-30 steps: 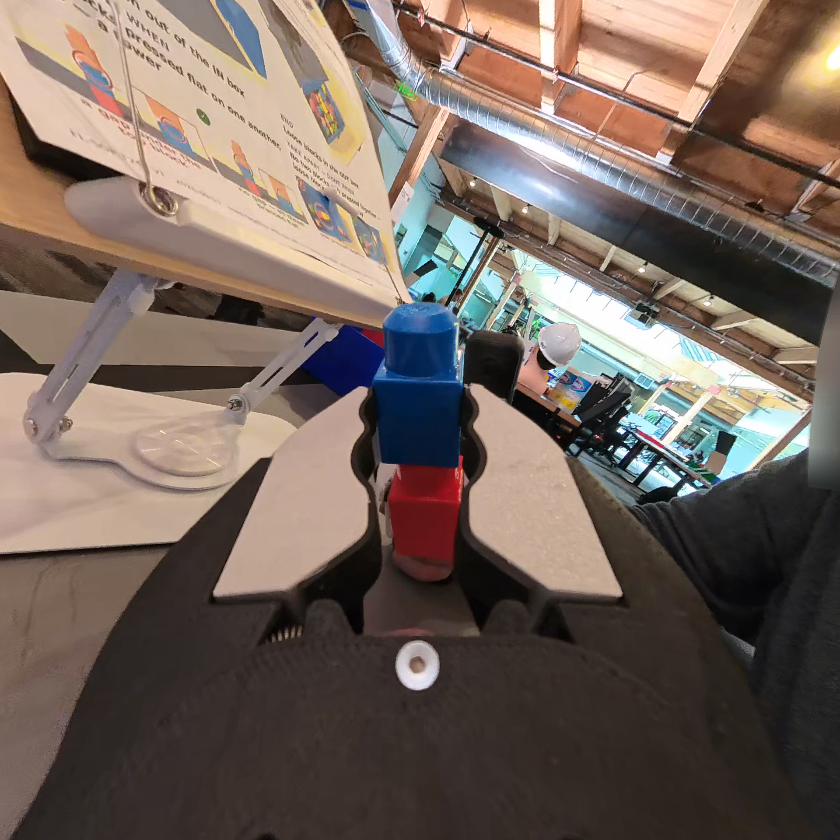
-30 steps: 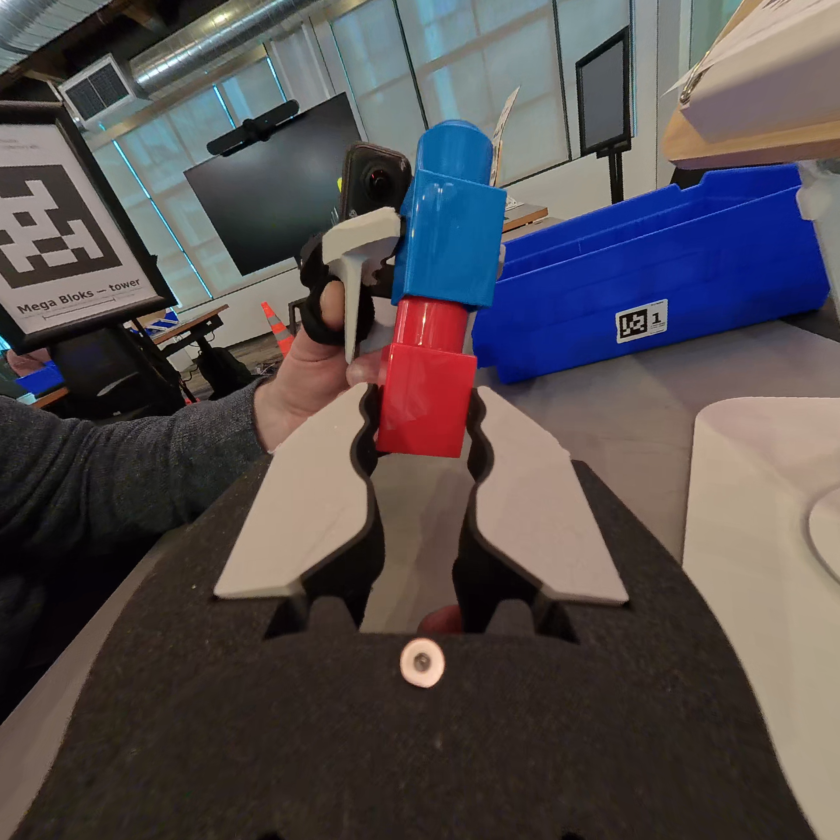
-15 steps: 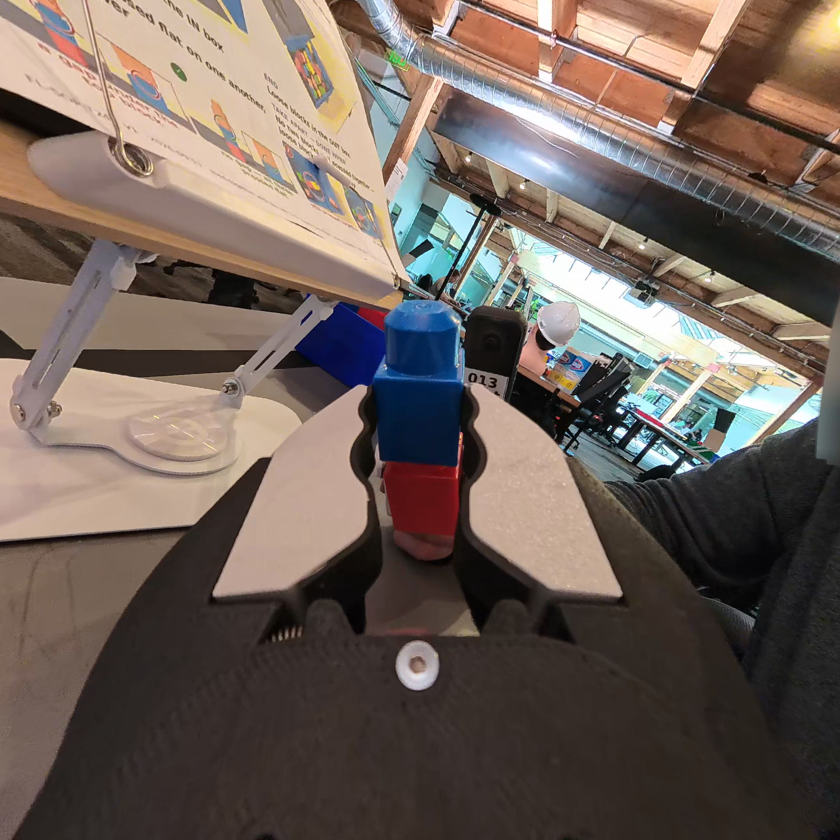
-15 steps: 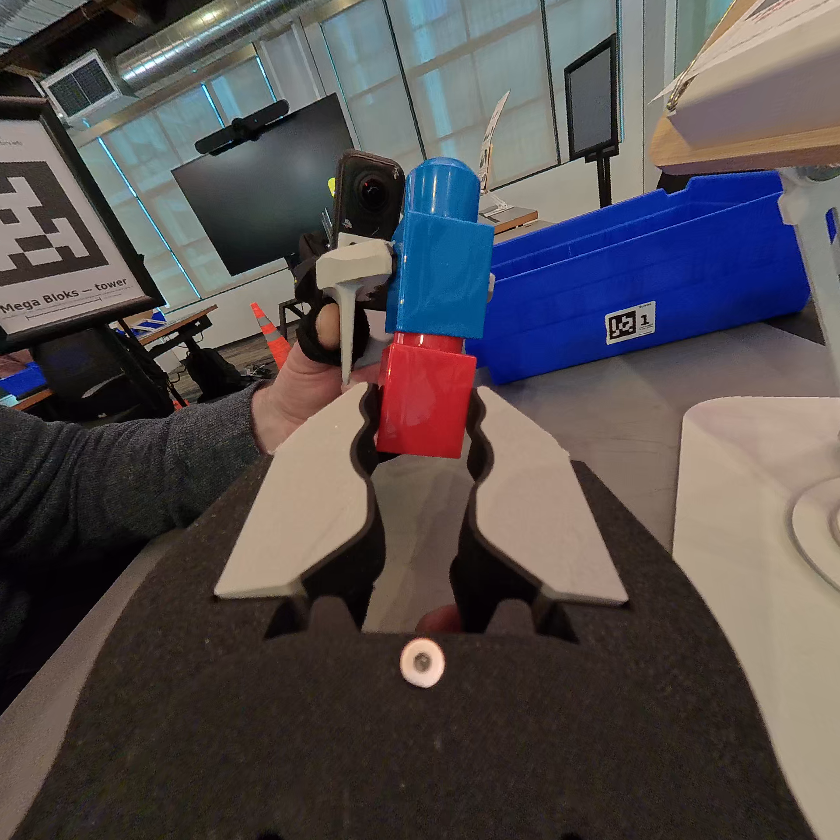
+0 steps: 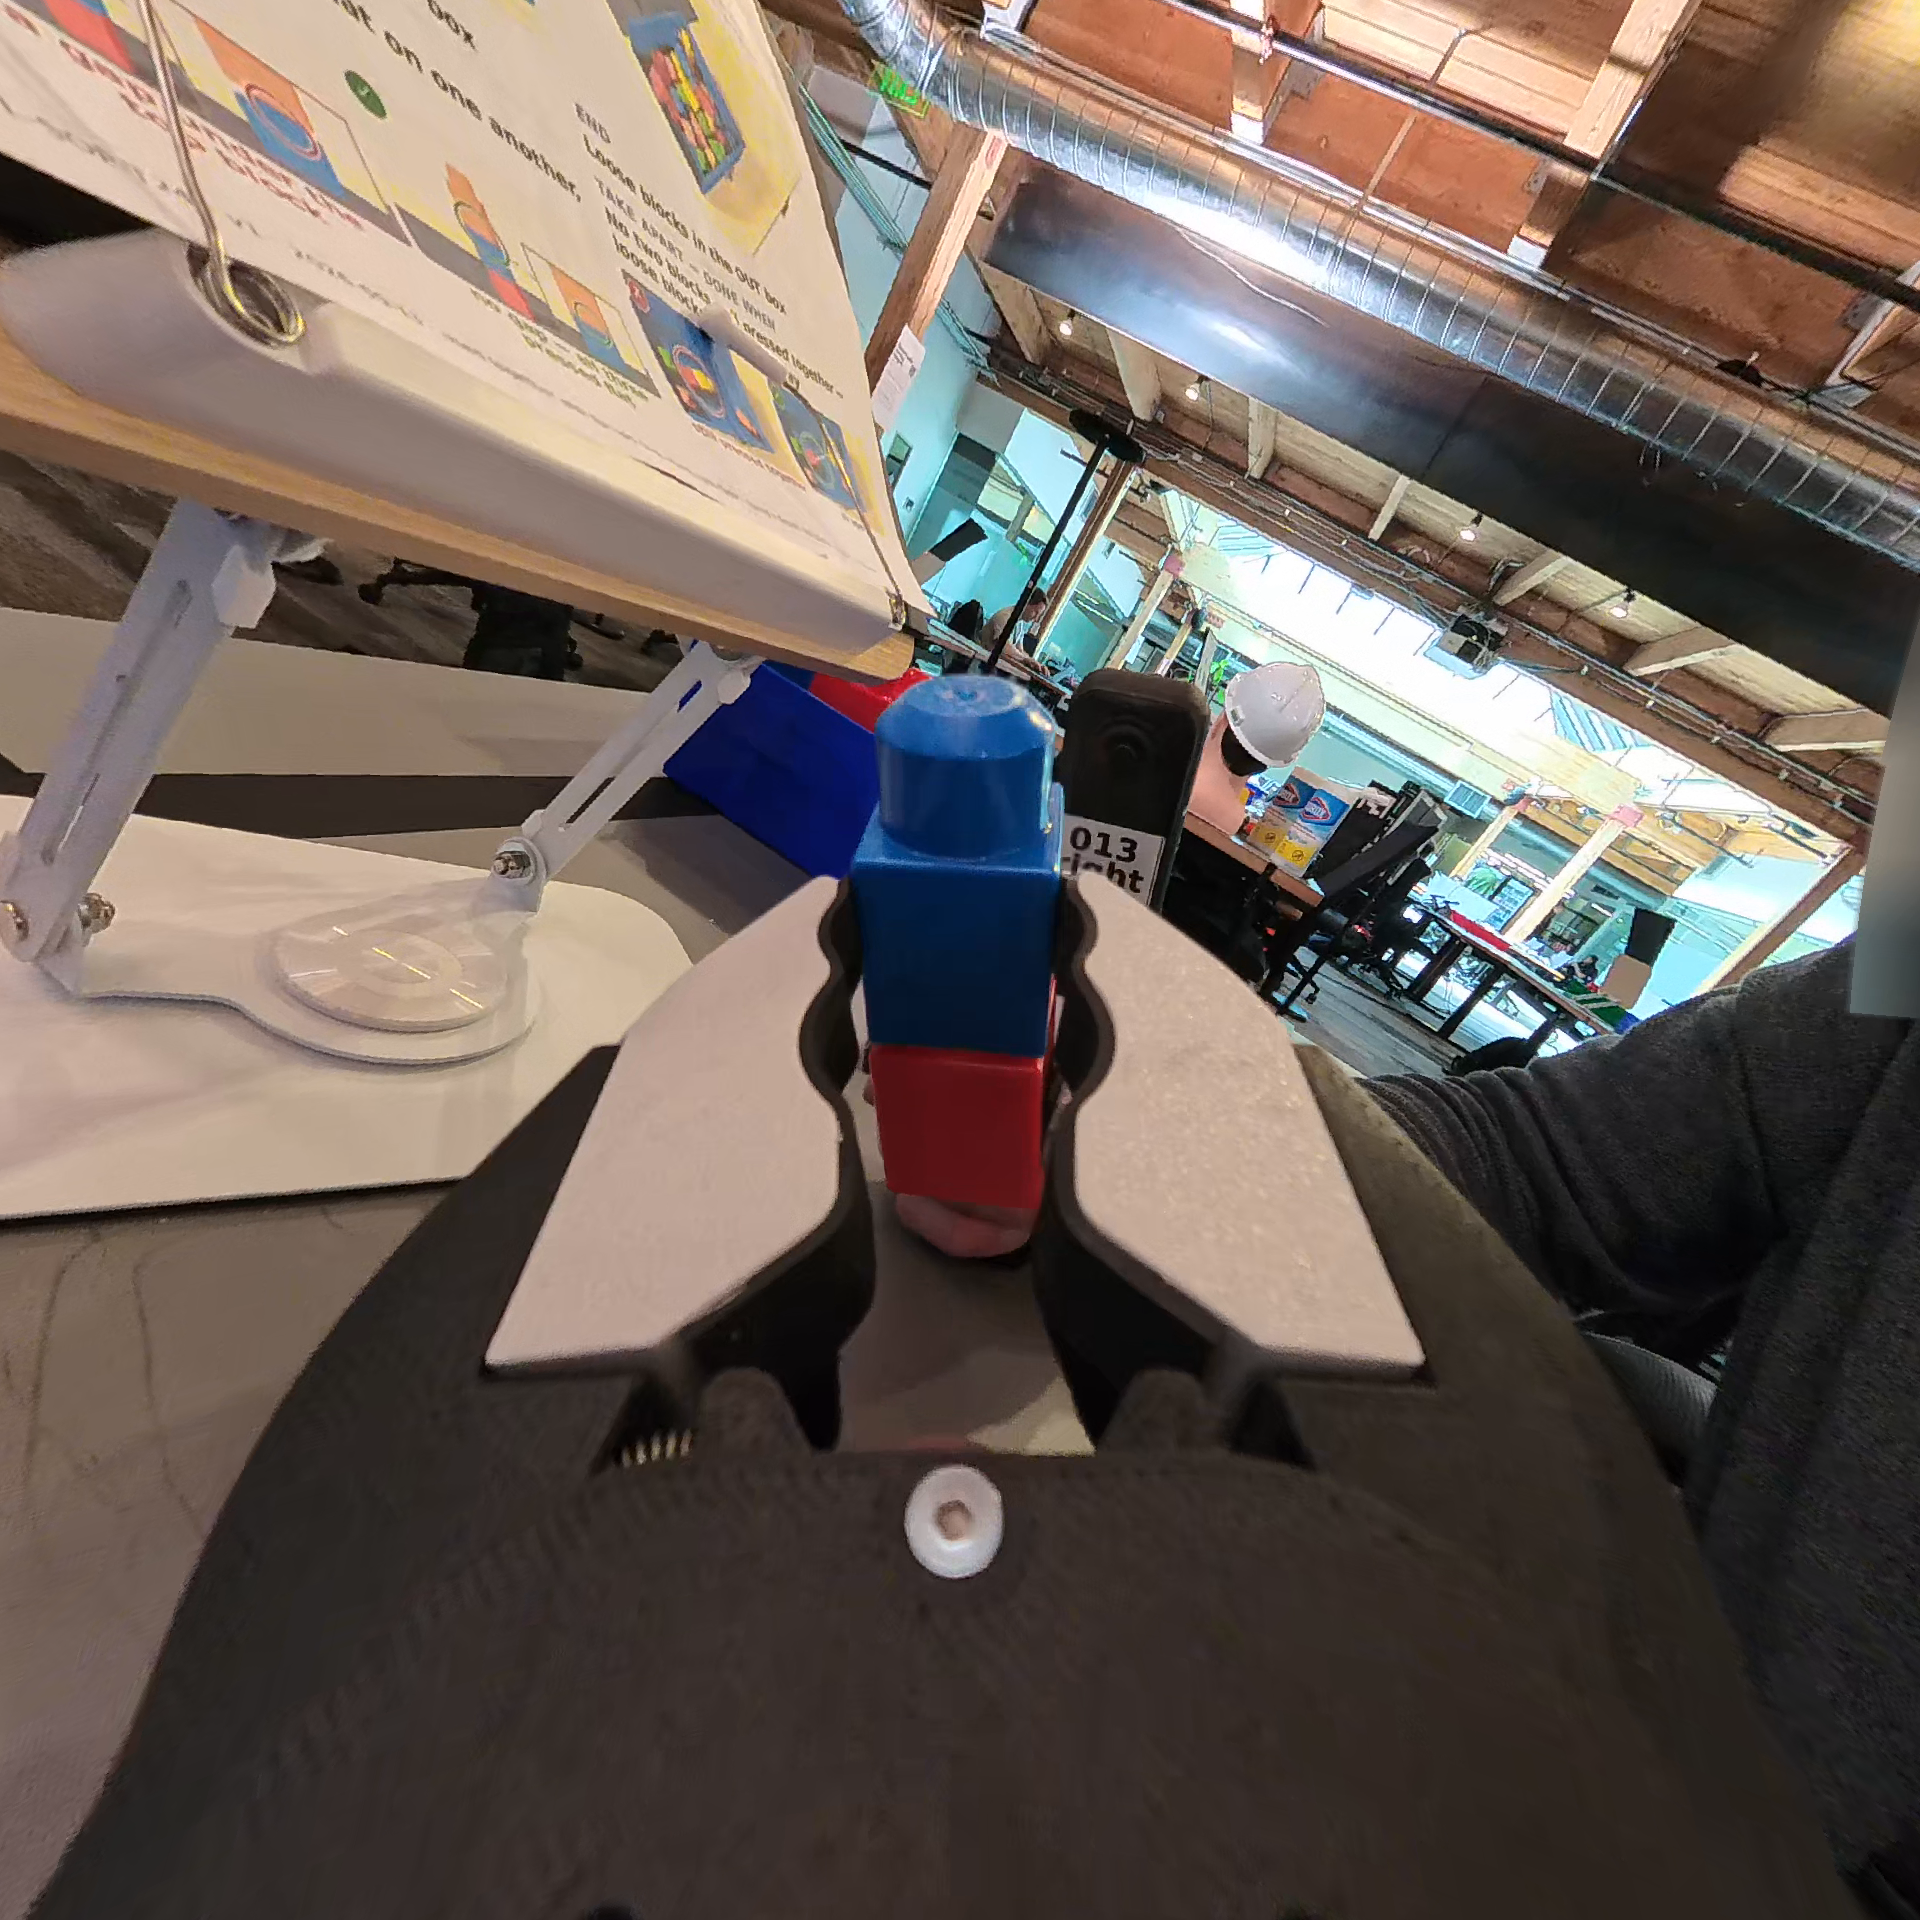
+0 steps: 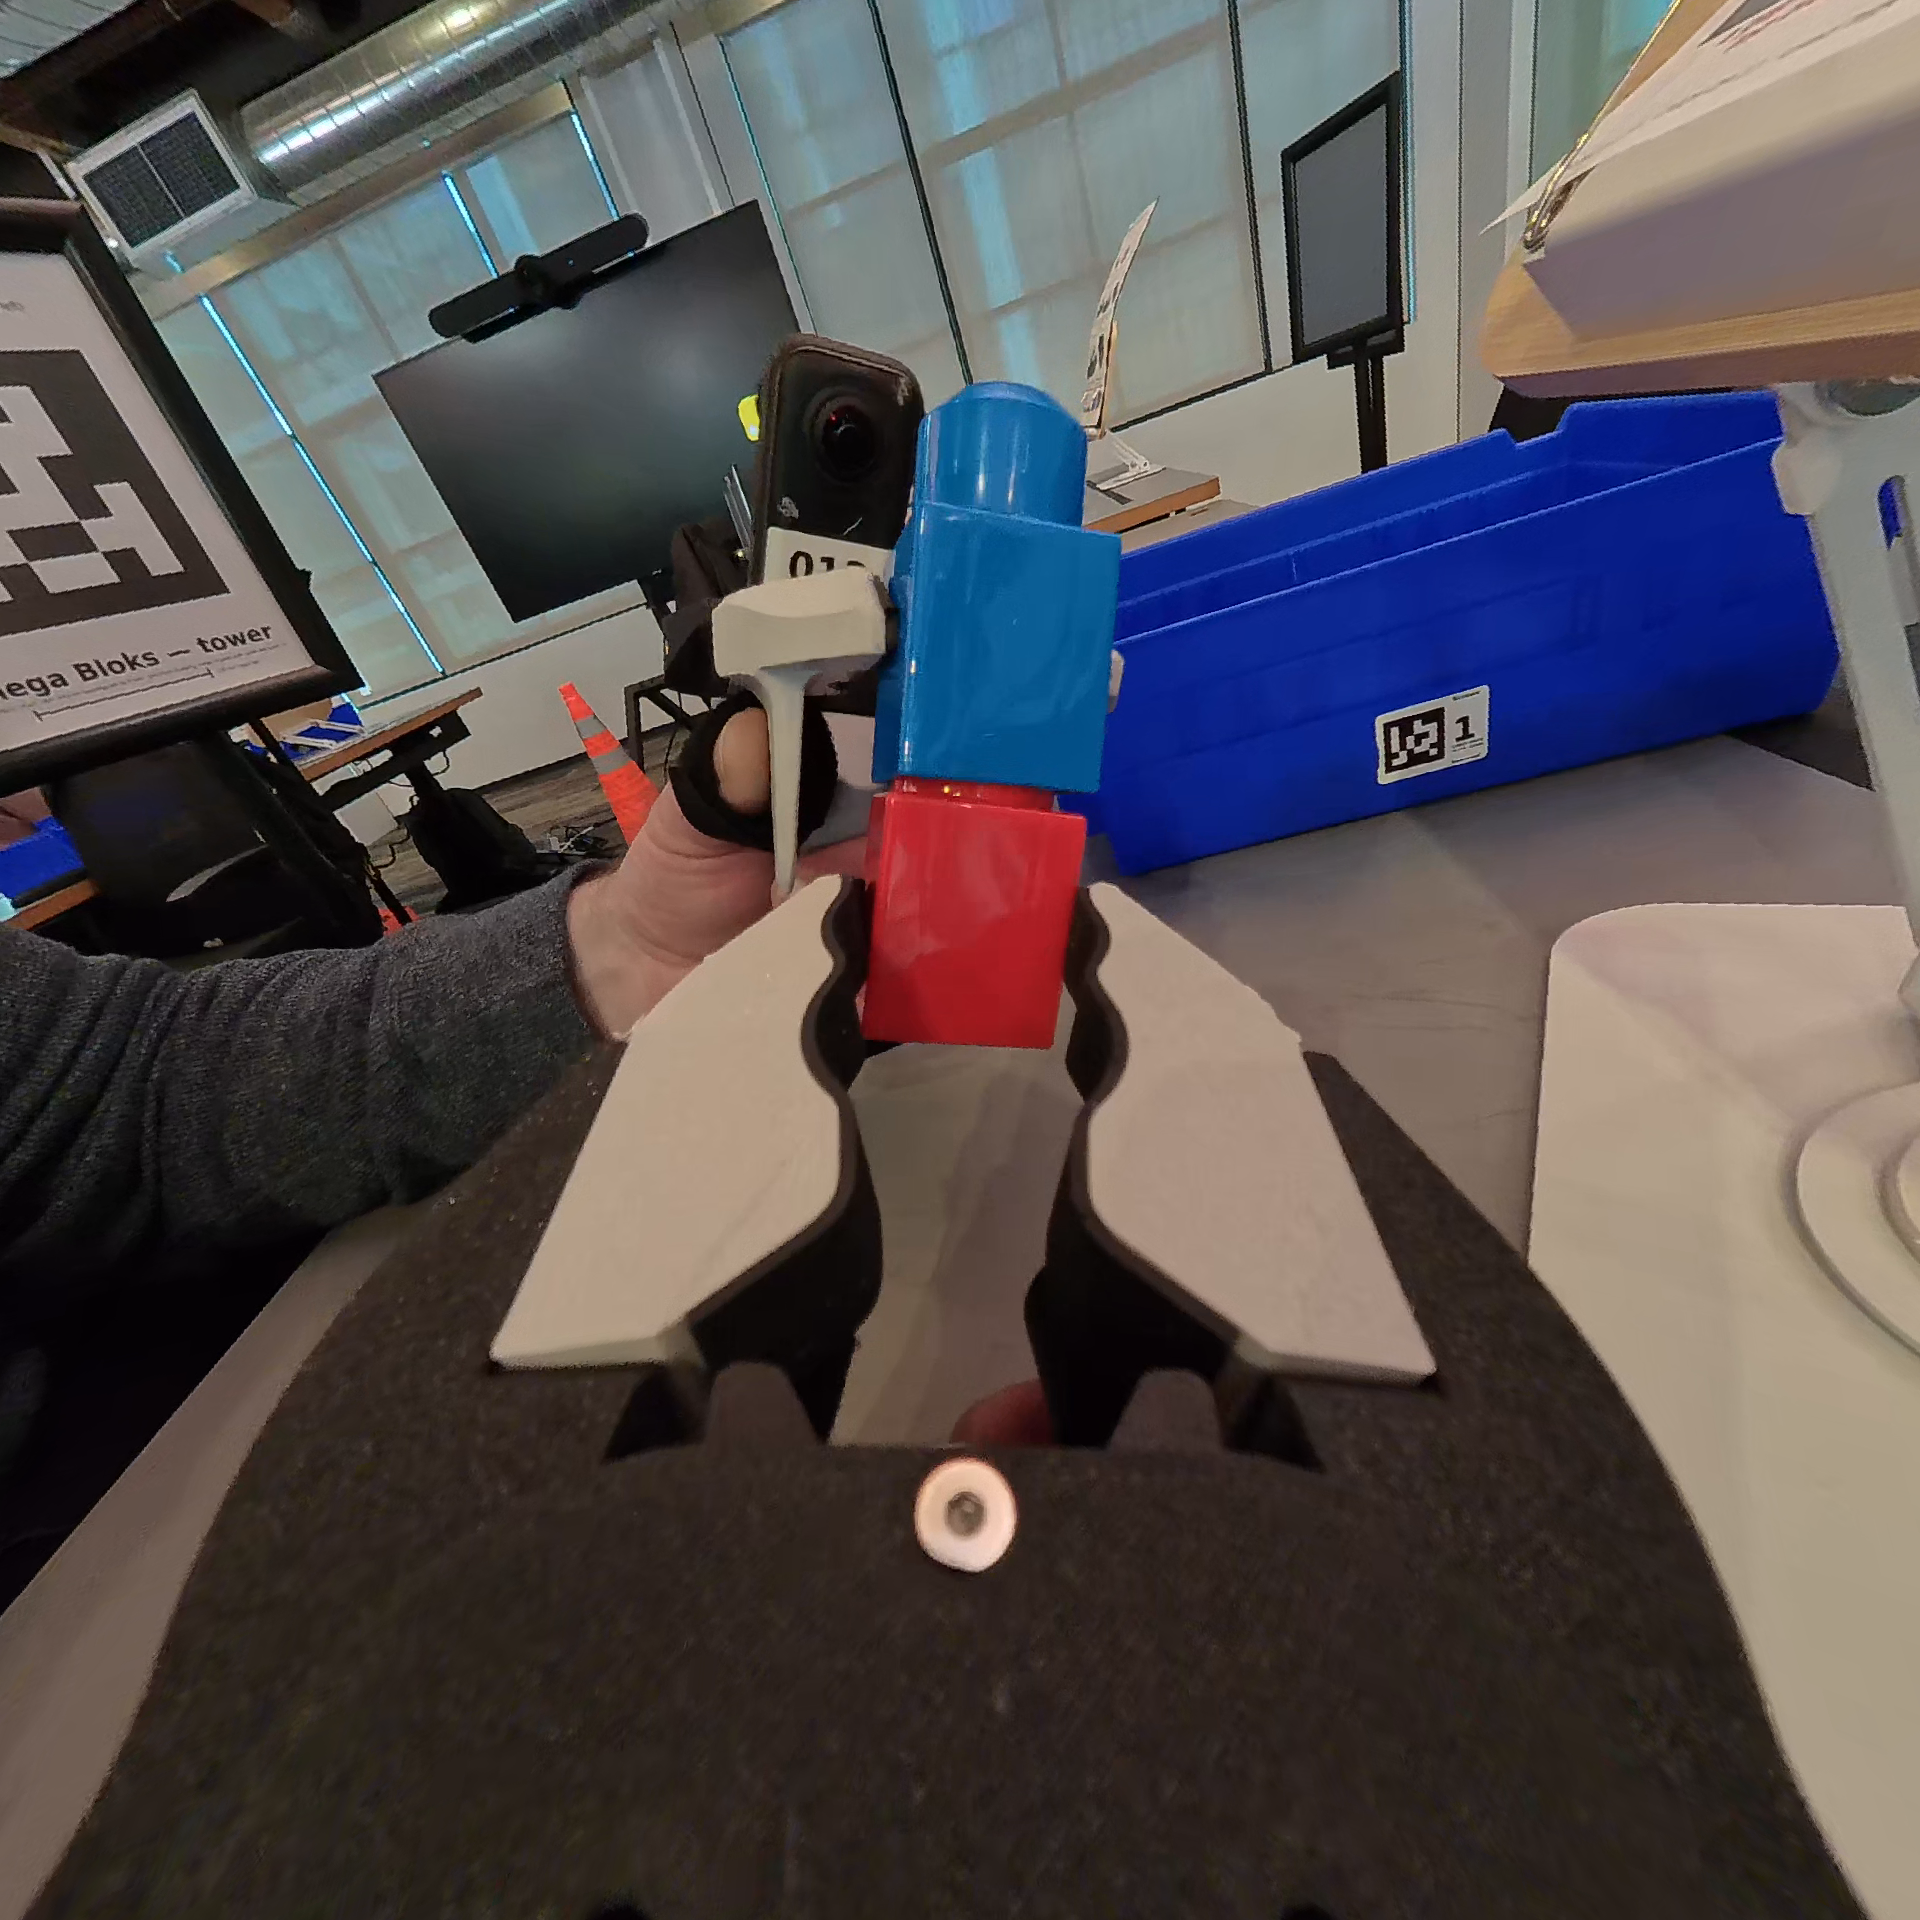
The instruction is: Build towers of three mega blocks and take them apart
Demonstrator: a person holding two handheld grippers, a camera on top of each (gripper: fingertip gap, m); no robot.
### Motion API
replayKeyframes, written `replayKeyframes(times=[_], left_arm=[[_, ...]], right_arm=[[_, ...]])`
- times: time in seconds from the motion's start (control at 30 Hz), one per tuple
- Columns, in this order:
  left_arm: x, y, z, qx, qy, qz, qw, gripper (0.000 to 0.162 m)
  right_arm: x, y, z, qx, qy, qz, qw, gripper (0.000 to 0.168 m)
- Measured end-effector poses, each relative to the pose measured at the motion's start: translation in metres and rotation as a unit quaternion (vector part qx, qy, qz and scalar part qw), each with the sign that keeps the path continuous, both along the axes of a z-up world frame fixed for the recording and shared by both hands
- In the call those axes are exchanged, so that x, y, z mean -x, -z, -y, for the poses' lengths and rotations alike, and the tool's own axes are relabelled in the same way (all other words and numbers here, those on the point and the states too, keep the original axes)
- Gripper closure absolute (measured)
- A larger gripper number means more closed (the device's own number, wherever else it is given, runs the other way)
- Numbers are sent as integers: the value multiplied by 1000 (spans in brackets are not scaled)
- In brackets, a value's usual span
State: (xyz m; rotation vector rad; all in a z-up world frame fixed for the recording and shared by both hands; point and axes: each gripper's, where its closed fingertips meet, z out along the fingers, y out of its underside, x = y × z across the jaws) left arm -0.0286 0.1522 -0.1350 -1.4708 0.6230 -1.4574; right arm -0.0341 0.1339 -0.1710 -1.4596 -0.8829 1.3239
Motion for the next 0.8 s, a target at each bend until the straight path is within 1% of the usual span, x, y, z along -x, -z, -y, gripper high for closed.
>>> replayKeyframes(times=[0.43, 0.8], left_arm=[[4, 9, 8, -8, 44, -51, 998, 126], [5, 9, 15, -13, 55, -58, 997, 127]], right_arm=[[3, 3, 4, -8, -12, 16, 1000, 133], [6, 5, 9, -23, -21, 26, 999, 132]])
